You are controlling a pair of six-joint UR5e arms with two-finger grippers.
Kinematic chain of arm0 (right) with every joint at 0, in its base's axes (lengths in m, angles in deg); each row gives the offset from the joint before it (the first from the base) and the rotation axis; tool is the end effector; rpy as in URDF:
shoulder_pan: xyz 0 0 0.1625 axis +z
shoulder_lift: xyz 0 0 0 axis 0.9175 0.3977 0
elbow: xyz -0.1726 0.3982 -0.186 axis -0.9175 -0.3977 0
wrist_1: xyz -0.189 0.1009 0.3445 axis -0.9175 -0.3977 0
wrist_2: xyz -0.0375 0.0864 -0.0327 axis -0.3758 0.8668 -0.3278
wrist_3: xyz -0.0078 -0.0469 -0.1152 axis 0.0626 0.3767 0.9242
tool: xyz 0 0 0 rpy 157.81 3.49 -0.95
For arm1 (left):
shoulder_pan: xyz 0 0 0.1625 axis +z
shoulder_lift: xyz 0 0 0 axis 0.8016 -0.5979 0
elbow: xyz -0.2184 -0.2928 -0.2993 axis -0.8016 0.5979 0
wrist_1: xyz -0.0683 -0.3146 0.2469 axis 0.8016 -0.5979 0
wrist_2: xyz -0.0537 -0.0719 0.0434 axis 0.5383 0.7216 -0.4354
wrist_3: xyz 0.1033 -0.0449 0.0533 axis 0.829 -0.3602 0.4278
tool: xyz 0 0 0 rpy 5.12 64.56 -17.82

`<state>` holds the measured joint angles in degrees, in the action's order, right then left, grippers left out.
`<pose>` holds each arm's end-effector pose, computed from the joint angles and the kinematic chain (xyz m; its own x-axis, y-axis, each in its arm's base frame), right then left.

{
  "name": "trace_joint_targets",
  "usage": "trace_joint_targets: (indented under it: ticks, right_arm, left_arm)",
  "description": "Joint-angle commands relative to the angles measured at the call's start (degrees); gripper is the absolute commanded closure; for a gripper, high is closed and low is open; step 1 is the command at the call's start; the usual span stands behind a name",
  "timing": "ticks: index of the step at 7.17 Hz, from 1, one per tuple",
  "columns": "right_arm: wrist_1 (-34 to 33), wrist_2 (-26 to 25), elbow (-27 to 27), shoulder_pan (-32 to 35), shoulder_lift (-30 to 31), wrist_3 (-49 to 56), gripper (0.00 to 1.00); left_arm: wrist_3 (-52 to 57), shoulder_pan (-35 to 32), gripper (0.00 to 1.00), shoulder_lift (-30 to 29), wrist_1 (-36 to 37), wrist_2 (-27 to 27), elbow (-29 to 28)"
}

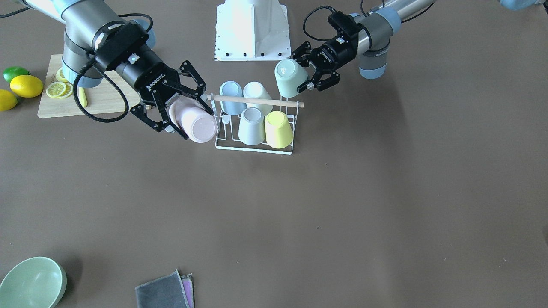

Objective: Place cup on cup holder

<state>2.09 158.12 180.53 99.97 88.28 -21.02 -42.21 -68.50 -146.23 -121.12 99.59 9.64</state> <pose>-0.4235 -0.4648 0.2692 0.2699 -0.6891 0.6725 -0.7016 0.3376 0.6275 0.4860 -0.3119 0.3611 0.4009 0.8541 -0.3313 0.6102 0.0209 0.7920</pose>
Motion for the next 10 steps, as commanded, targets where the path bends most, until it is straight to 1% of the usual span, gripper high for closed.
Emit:
trace_joint_targets:
  ticks: [1,3,4,6,9,10]
  right_arm:
    - [13.2,-0.2,-5.0,-3.1,-0.8,-0.7,1.00]
    - [20.3,2.2,-9.0,-7.1,-0.9,0.0,1.00]
    - [21.4,6.1,-9.6,-7.3,-1.1,-0.2,1.00]
    - [21.3,6.7,-10.3,-7.2,-0.9,0.0,1.00]
    - [20.6,6.2,-11.5,-3.2,-1.2,1.6,1.00]
    - [20.7,6.1,-12.5,-2.6,-2.1,2.0,1.00]
  left_arm:
    - [0.0,-0.1,0.28,-0.3,0.0,0.0,-0.4]
    - [0.1,-0.1,0.28,-0.3,0.0,0.0,-0.4]
    - [0.1,-0.1,0.27,-0.3,0.0,0.0,-0.4]
    - [0.1,-0.1,0.25,-0.3,0.0,0.0,-0.5]
    - [0.1,-0.2,0.24,-0.9,-0.1,-0.6,-0.9]
    - [0.1,-0.2,0.21,-1.2,0.0,-0.6,-1.1]
